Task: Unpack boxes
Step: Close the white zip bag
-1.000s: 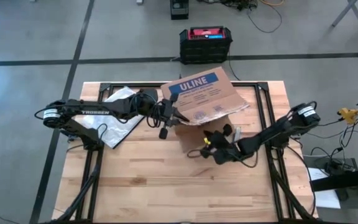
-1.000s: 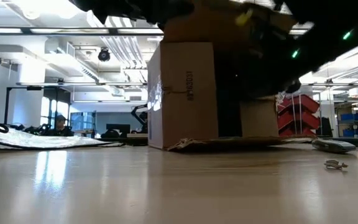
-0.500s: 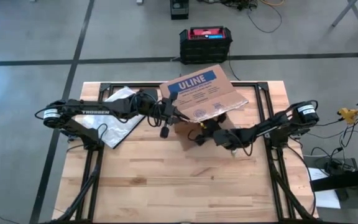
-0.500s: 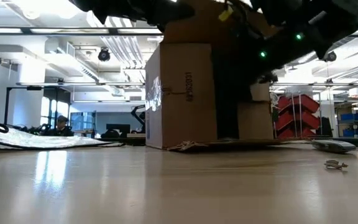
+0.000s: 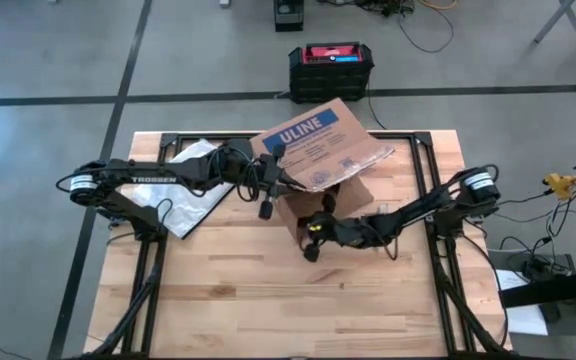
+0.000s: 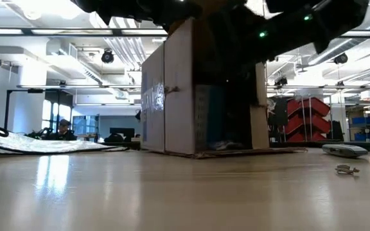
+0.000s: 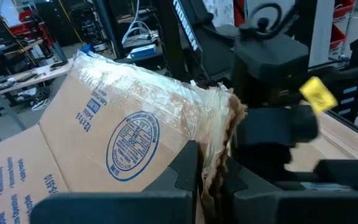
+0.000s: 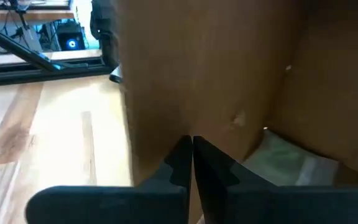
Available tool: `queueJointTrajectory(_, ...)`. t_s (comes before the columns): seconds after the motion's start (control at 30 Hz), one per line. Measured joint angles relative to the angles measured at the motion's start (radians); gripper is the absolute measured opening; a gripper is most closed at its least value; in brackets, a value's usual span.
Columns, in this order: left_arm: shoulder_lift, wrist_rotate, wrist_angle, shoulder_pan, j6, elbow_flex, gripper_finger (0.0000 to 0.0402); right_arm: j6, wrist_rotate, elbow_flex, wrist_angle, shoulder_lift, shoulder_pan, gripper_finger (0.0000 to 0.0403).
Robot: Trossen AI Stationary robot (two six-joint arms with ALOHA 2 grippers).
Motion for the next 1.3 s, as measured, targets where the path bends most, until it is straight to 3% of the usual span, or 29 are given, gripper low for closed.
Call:
queueJointTrajectory(0.2, 0.005, 0.003, 0.000, 0.000, 0.027, 0.000, 0.0000, -0.033, 0.019, 0.138, -0.016, 0.180, 0.000, 0.0000)
queueJointTrajectory(0.3, 0.005, 0.005, -0.031, 0.000, 0.027, 0.000, 0.0000, -0.052, 0.068, 0.194, -0.127, 0.196, 0.011, 0.0000)
queueJointTrajectory(0.53, 0.004, 0.015, -0.043, 0.000, 0.044, -0.015, 0.0000, 0.056, 0.155, 0.239, -0.632, 0.047, 0.025, 0.0000)
queueJointTrajectory(0.67, 0.005, 0.036, 0.006, 0.000, 0.050, -0.056, 0.0000, 0.180, 0.291, 0.237, -0.933, -0.071, 0.046, 0.0000)
queueJointTrajectory(0.8, 0.005, 0.039, 0.022, 0.000, 0.053, -0.071, 0.0000, 0.340, 0.328, 0.234, -1.155, -0.159, 0.045, 0.0000)
queueJointTrajectory(1.07, -0.011, 0.054, 0.016, -0.001, 0.030, -0.074, 0.0016, 0.368, 0.199, 0.214, -1.196, -0.175, 0.048, 0.0000)
queueJointTrajectory(1.2, -0.041, 0.046, -0.074, -0.002, -0.011, -0.055, 0.0059, 0.366, 0.159, 0.213, -1.197, -0.175, 0.057, 0.0000)
queueJointTrajectory(1.3, -0.069, -0.040, -0.202, -0.004, -0.027, -0.025, 0.0107, 0.353, 0.157, 0.213, -1.199, -0.179, 0.065, 0.0000)
